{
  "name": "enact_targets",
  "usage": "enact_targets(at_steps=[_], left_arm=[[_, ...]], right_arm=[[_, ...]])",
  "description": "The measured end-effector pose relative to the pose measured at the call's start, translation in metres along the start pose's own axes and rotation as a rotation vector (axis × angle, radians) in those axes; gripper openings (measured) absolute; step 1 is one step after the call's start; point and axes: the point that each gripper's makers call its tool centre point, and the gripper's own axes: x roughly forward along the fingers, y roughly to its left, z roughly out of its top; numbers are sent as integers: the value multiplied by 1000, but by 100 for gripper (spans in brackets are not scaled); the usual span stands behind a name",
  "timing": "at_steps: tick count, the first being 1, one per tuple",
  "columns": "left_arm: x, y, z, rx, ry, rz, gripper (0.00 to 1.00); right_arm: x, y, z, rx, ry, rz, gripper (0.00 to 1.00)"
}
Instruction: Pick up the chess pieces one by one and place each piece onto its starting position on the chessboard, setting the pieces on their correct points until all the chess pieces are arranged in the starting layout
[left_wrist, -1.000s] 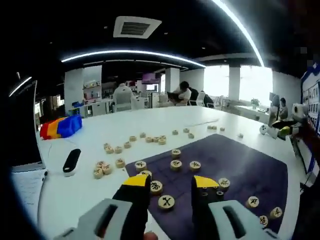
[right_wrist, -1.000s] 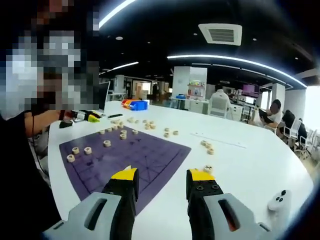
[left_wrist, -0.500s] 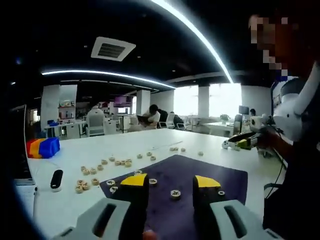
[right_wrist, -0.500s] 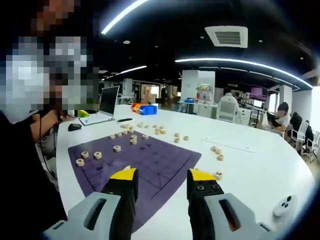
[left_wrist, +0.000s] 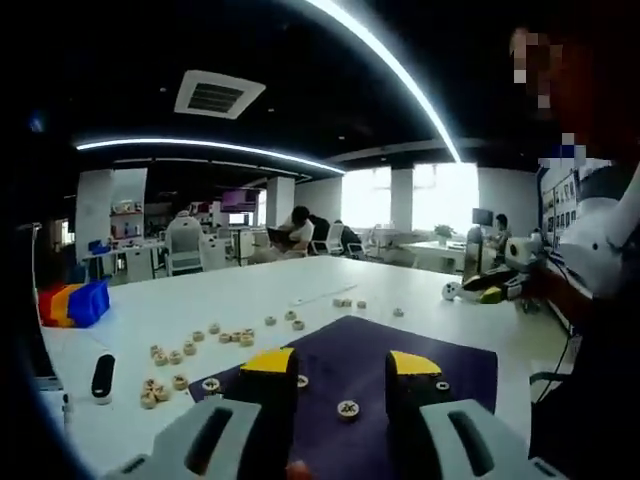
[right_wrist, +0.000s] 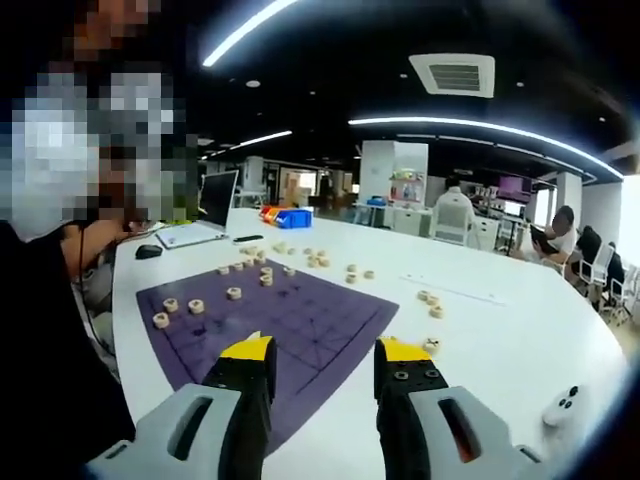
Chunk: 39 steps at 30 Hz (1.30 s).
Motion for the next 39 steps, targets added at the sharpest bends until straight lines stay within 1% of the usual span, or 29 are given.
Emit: enact_targets(at_steps=[1,2,3,4,8,12,14,15,17,18,22,25,27,28,29,30,32,34,36,37,38,39], left_arm=[[7,-2,3,11,10,-8,36],[9,-2,4,13,13,-10,36],[19,-2,7,18,37,-12,36],[23,-2,8,21,44,-12,36],[52,-2,13,37,85,-35,36],[83,2,12,39,136,-49,36],[100,1,12,51,160,-68,36],[110,0,11,56,180,-88,36],[128,2,12,66,201,-102,36],[134,3,11,74,209,-104,36],[168,8,8,108,254,-121,36],[193,19,5,121,284,-111,36],[211,26,-1,121,307,-108,36],[217,28,-3,114,317,-106,36],[224,31,-8,110,330,-106,36],[234,36,-14,108,348,-100,36],[248,46,-26,103,380,-80,36],[259,54,-34,88,392,-62,36],[271,60,-45,20,409,-36,36],[276,63,-52,13,429,-36,36],[282,65,-57,26,436,-39,36],[286,67,-65,52,457,-39,36]], right_arm=[[-1,0,-1,1,-1,-3,40],[-3,-1,-1,3,-2,-6,40],[-4,-2,-2,5,-3,-8,40],[-6,-3,-2,6,-3,-12,40],[-11,-6,-4,11,-6,-25,40],[-15,-9,-5,16,-10,-37,40],[-16,-10,-6,19,-11,-41,40],[-16,-10,-7,21,-11,-43,40],[-17,-11,-7,24,-13,-47,40],[-17,-11,-7,25,-15,-48,40],[-19,-12,-7,27,-19,-52,40],[-20,-14,-8,30,-18,-58,40],[-22,-16,-9,33,-19,-64,40],[-22,-16,-9,34,-19,-67,40],[-23,-17,-10,35,-18,-68,40],[-23,-17,-10,35,-18,-69,40],[-23,-17,-11,37,-18,-71,40],[-24,-18,-11,38,-17,-72,40],[-25,-18,-12,40,-16,-74,40],[-25,-18,-13,40,-15,-76,40],[-26,-18,-13,40,-13,-78,40],[-26,-19,-13,40,-13,-81,40]])
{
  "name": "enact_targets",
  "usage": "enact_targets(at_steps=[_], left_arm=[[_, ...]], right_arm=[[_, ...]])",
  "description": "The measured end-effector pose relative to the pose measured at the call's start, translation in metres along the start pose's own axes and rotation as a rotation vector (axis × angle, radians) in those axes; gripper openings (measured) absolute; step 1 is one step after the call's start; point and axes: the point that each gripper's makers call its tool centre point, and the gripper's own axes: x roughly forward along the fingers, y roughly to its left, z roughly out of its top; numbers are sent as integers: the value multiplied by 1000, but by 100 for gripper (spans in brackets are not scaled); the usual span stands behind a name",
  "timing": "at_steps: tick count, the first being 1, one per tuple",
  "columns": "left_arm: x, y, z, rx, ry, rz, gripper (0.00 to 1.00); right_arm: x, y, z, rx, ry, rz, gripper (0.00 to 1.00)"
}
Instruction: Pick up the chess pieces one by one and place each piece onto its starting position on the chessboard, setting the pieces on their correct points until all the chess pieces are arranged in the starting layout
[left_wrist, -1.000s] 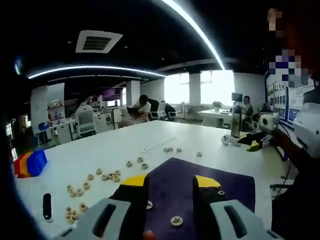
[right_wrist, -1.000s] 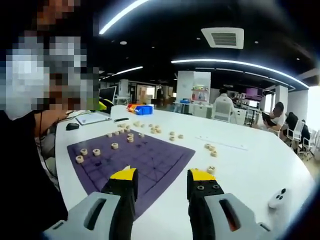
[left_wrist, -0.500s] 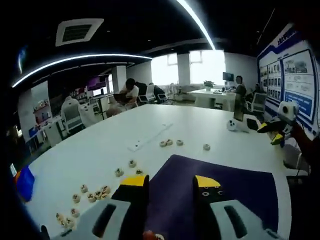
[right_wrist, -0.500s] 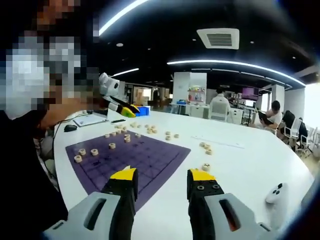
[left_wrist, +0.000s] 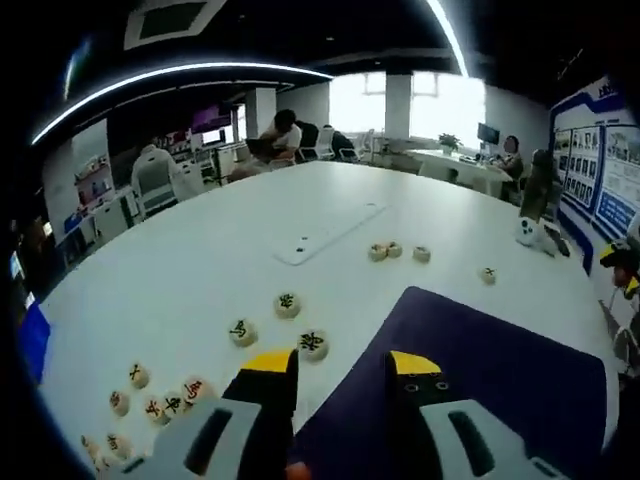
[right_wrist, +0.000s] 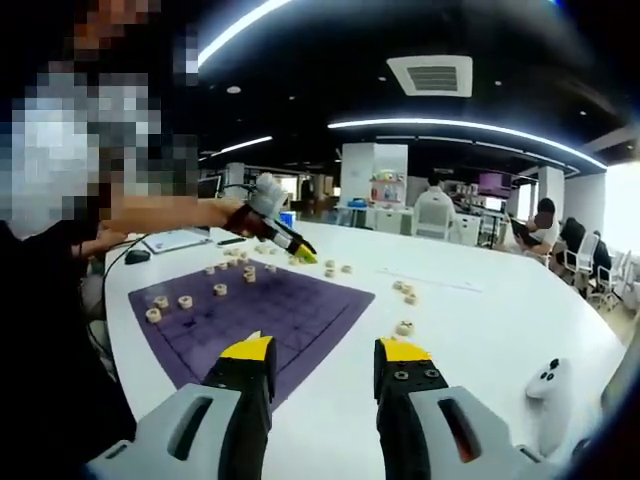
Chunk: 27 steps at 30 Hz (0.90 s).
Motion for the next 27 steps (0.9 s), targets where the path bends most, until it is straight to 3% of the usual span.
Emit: enact_targets(at_steps=[1,6,9,13,17,22,27], left_arm=[[7,6,-8,17,42,28,36],[25,14,-6,-57,1,50,36],[28,9,-8,-49,-7,53,36],[32,16,-8,-70,-30,96,20],[28,17,-7,-104,-32,85,19],[-7,6,5,-74,-85,60,19],[-50,-19,-4,9,-83,31,19]], right_arm=[[-1,0,0,2,-1,-3,40],[-4,-3,-2,10,1,-19,40],[-5,-4,-3,10,6,-26,40],[-6,-4,-4,9,8,-28,40],[-8,-5,-4,2,11,-37,40],[-8,-6,-4,7,8,-41,40],[-2,-3,-4,2,10,-24,40]])
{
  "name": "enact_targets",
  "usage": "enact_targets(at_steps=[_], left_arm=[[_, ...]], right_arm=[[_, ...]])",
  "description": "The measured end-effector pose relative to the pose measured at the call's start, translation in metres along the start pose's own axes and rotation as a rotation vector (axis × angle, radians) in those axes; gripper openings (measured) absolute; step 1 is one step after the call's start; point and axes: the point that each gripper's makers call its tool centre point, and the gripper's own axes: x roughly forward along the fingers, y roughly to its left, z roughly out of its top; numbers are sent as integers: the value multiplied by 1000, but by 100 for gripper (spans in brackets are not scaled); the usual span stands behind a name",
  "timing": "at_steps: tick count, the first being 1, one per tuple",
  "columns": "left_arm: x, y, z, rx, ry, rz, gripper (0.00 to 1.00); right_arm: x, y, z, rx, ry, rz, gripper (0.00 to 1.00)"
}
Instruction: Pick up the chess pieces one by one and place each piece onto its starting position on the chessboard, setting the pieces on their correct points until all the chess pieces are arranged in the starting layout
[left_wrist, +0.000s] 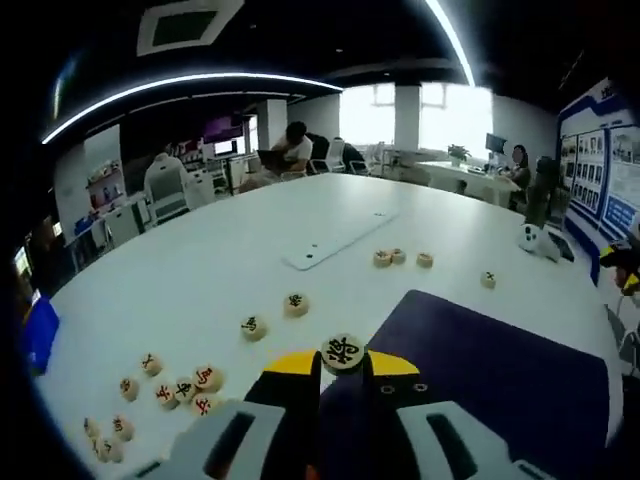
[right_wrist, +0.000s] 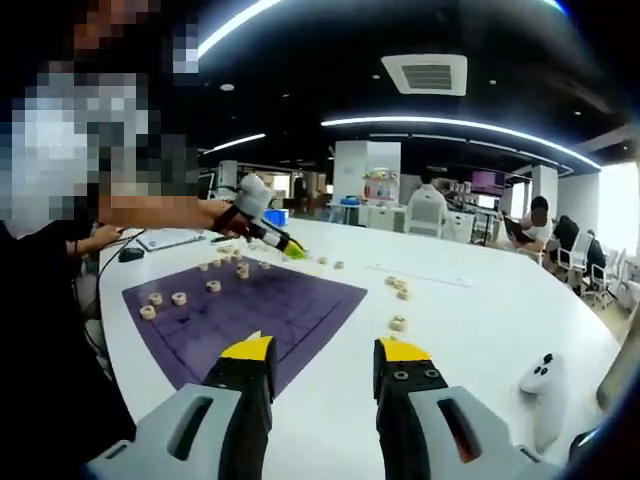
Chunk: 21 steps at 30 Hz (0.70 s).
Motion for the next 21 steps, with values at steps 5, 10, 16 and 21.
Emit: enact_targets(at_steps=[5,10,16,21], left_arm=[[-52,-25,-6,22,-46,-37,19],[-115,-37,-14,21,-134,-23,19],[-177,-33,-26,18,-203,68,19],[-210,-30,-43,-28,-221,131,19]], right_arm=[[5,5,3,-7,-4,18,40],[7,6,4,-12,-1,25,40],[13,10,7,-19,0,40,40],[19,17,11,-34,1,62,40]])
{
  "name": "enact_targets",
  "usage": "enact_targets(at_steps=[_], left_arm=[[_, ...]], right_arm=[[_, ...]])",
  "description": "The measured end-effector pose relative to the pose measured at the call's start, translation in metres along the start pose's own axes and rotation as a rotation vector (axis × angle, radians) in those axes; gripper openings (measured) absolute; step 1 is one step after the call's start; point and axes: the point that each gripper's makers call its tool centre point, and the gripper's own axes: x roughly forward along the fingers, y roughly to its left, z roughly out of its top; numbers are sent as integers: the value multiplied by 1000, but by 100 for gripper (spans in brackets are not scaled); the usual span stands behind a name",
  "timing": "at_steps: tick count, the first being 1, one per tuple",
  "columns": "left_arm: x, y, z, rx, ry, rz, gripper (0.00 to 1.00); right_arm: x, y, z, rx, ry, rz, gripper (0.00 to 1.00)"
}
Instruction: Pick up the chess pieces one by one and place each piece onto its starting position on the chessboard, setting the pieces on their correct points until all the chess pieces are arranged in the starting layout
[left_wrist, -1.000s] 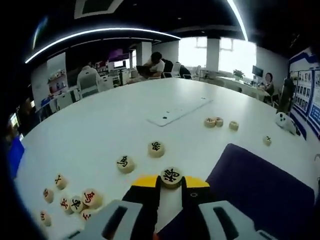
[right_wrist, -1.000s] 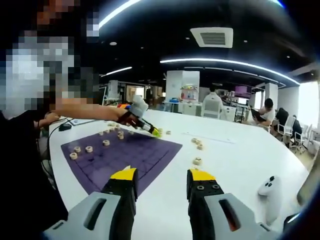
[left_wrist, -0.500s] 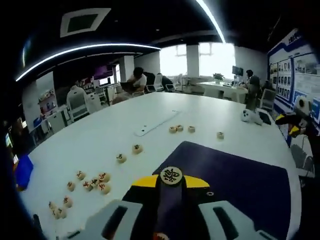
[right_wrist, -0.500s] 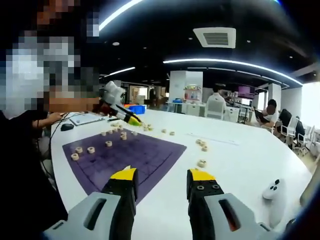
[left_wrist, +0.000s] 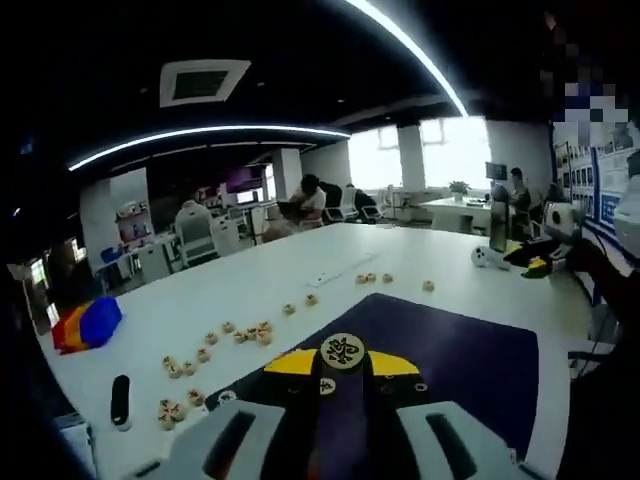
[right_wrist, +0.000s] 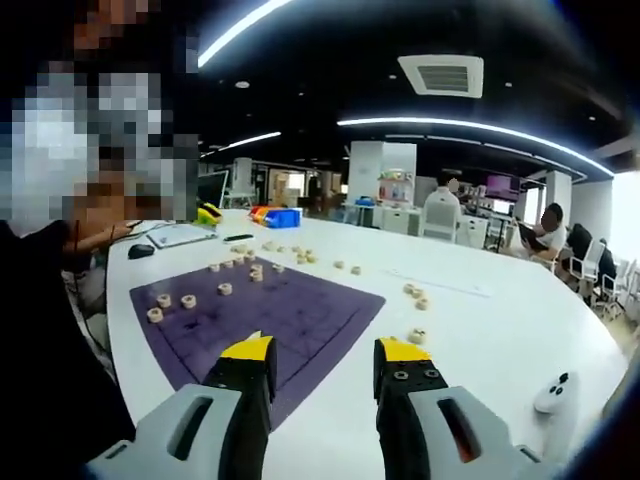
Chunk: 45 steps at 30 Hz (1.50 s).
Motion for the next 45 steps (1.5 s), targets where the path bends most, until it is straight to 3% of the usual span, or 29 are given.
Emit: enact_targets(at_steps=[4,8,12,14,21,24,27,34,39,45], left_arm=[[-20,4,-13,-26,-5,35,19],[-32,11,-38,-74,4,81,19],[-32,18,-69,-75,66,136,19],[-30,17,-84,-121,108,136,19],[-22,24,-116,-171,173,166,19],[-19,27,-126,-179,186,175,19],[-17,38,-134,-118,211,226,19],[-11,29,-146,-132,240,192,19],[-11,38,-146,-142,233,219,19],[-10,35,-147,-205,218,190,20]], right_arm=[[3,4,2,-9,1,13,40],[4,6,4,-16,4,19,40],[6,9,3,-21,10,29,40],[7,10,3,-23,12,33,40],[7,9,2,-20,13,33,40],[6,8,1,-17,15,30,40],[6,7,0,-16,17,28,40],[6,6,0,-15,19,26,40],[7,8,0,-17,20,32,40],[8,9,-1,-14,21,37,40]])
